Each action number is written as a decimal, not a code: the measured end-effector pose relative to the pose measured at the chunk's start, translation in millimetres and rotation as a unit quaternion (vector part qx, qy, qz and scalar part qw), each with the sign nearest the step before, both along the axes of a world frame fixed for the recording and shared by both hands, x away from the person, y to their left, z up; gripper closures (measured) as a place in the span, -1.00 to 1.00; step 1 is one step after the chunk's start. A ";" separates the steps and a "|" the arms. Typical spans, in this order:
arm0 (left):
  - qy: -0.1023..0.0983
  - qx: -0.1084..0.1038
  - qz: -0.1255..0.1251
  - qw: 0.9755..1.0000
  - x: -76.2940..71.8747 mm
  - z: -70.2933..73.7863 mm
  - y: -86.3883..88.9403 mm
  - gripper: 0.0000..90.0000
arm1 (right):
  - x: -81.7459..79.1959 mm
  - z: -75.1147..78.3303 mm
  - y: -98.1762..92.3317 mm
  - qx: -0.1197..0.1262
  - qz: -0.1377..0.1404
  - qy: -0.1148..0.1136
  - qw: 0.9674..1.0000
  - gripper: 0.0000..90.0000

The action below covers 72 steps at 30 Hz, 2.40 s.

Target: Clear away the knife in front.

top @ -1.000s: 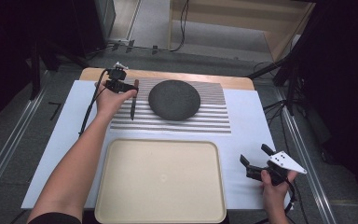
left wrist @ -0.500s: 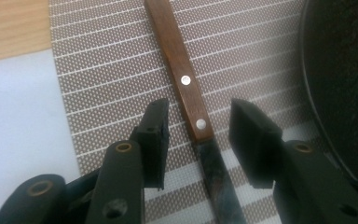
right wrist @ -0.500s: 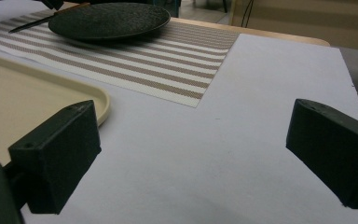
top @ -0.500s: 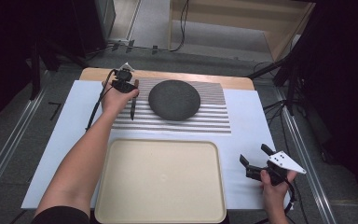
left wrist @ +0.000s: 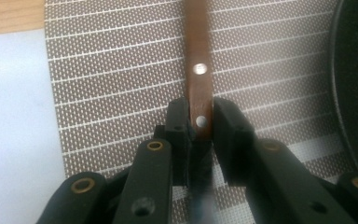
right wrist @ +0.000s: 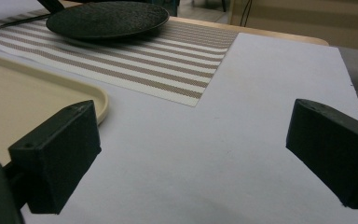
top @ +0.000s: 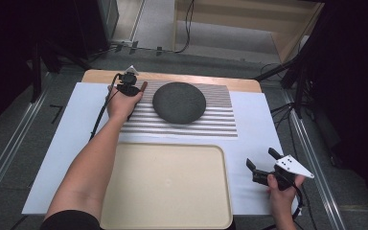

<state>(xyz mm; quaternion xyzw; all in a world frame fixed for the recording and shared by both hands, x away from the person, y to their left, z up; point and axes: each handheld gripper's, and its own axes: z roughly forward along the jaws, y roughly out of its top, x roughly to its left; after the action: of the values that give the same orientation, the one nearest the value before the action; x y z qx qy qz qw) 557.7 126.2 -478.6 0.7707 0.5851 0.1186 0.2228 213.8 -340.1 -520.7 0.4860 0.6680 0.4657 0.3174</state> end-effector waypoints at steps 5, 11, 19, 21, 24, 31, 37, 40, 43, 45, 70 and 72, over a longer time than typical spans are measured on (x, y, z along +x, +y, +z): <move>0.006 -0.009 0.004 1.000 0.7 0.4 1.8 0.70 | 0.2 -0.2 0.0 -0.001 0.000 0.000 1.000 -0.96; 0.002 -0.005 0.000 1.000 0.1 0.4 0.8 0.71 | 0.3 -0.1 -0.4 0.000 -0.001 0.000 1.000 -0.96; 0.008 -0.004 -0.019 1.000 -2.4 5.4 6.9 0.71 | 0.6 -0.1 -0.9 0.001 -0.002 -0.001 1.000 -0.96; 0.003 -0.007 -0.022 1.000 -3.7 8.7 8.0 0.71 | 0.5 -0.1 -1.0 0.002 -0.002 -0.001 1.000 -0.96; -0.002 -0.007 -0.027 1.000 -6.1 14.1 8.5 0.71 | 0.5 -0.1 -0.9 0.001 -0.002 0.000 1.000 -0.96; -0.004 -0.027 -0.034 0.999 -14.2 22.6 12.8 0.71 | 0.5 -0.1 -1.1 0.001 -0.001 -0.002 1.000 -0.96; -0.011 -0.031 -0.038 0.999 -29.1 24.9 13.1 0.71 | 0.6 0.1 -1.1 0.002 -0.001 -0.002 1.000 -0.96; -0.017 -0.026 -0.047 0.998 -36.5 26.8 12.6 0.71 | 0.9 0.2 -1.4 0.005 -0.001 -0.001 1.000 -0.96; -0.025 -0.027 -0.054 0.998 -44.4 29.7 13.1 0.71 | 0.8 0.2 -1.7 0.005 0.001 -0.002 1.000 -0.96; -0.028 -0.025 -0.060 0.997 -50.1 30.6 12.8 0.71 | 0.7 0.2 -1.8 0.005 0.001 -0.002 1.000 -0.96; -0.065 -0.028 -0.113 0.991 -130.8 43.6 15.6 0.71 | 0.4 0.3 -1.9 0.006 0.003 -0.002 1.000 -0.96; -0.067 -0.030 -0.116 0.991 -136.5 44.6 16.8 0.71 | 0.4 0.3 -1.8 0.005 0.004 -0.002 1.000 -0.96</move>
<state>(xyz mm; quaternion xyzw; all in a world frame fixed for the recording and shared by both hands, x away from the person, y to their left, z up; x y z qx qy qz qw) 421.2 143.0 -434.0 0.8164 0.4790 0.1255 0.2971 214.2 -341.8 -520.4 0.4845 0.6665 0.4714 0.3144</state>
